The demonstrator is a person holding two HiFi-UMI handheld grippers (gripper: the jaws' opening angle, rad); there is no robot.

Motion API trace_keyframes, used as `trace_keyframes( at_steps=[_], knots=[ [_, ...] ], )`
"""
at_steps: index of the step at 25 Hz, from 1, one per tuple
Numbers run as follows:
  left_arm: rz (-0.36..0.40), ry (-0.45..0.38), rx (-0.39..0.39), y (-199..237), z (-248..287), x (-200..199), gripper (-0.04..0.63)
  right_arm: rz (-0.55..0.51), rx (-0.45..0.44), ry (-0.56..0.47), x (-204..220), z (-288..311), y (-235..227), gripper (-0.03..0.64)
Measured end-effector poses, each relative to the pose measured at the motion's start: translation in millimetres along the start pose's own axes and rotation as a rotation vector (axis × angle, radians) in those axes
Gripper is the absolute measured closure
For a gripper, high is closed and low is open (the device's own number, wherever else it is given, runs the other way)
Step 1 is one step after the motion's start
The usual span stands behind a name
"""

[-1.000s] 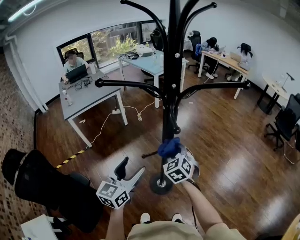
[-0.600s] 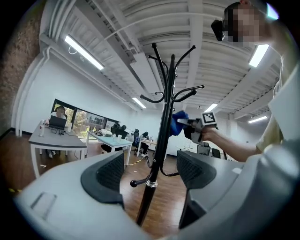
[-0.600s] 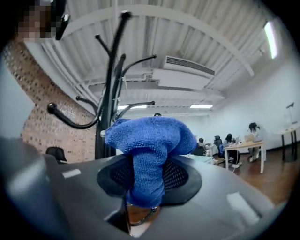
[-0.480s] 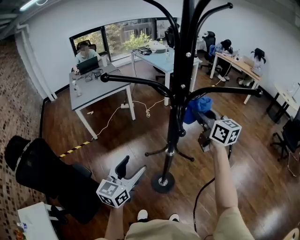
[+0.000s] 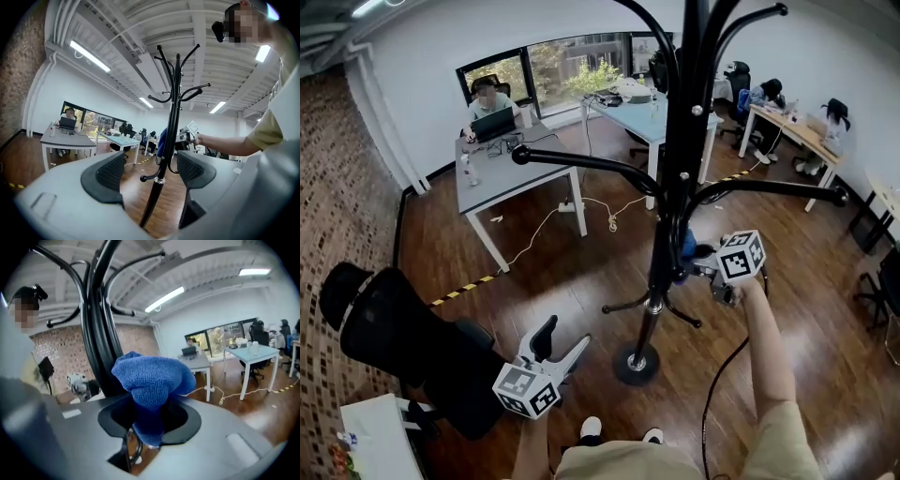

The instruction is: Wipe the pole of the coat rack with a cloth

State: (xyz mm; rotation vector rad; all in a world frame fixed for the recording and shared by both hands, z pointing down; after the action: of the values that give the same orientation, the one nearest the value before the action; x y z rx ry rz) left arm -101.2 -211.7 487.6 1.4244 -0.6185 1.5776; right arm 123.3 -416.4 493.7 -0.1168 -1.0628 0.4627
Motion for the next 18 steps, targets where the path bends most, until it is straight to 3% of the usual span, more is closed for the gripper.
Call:
trace_keyframes(
  at_steps=[3, 8, 13, 18],
  knots=[
    [-0.003, 0.008, 0.0, 3.5, 1.3, 2.6, 0.262, 0.03, -0.032, 0.154, 49.5, 25.2, -14.5, 0.483],
    [-0.003, 0.02, 0.028, -1.4, 10.4, 8.3, 0.262, 0.105, -0.052, 0.083, 67.7, 36.2, -26.5, 0.48],
    [0.021, 0.007, 0.077, -10.5, 19.6, -4.7, 0.262, 0.046, 0.127, -0.075, 47.2, -15.1, -21.0, 0.477],
    [0.06, -0.032, 0.137, -22.1, 33.6, -27.7, 0.262, -0.008, 0.4, -0.344, 24.6, -95.8, 21.7, 0.476]
  ],
)
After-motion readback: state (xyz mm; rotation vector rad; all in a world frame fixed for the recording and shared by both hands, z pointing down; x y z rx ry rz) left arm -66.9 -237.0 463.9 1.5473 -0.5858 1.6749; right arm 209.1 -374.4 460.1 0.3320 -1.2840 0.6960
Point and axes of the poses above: the fingertips, and each gripper's own axes: z forward along the fingers, y to its left, x out of its underside, the point moved 2 cm from there along -z, backward along the fingers, and after that the axes turned 8 degrees about y, right-handed, at the moved point
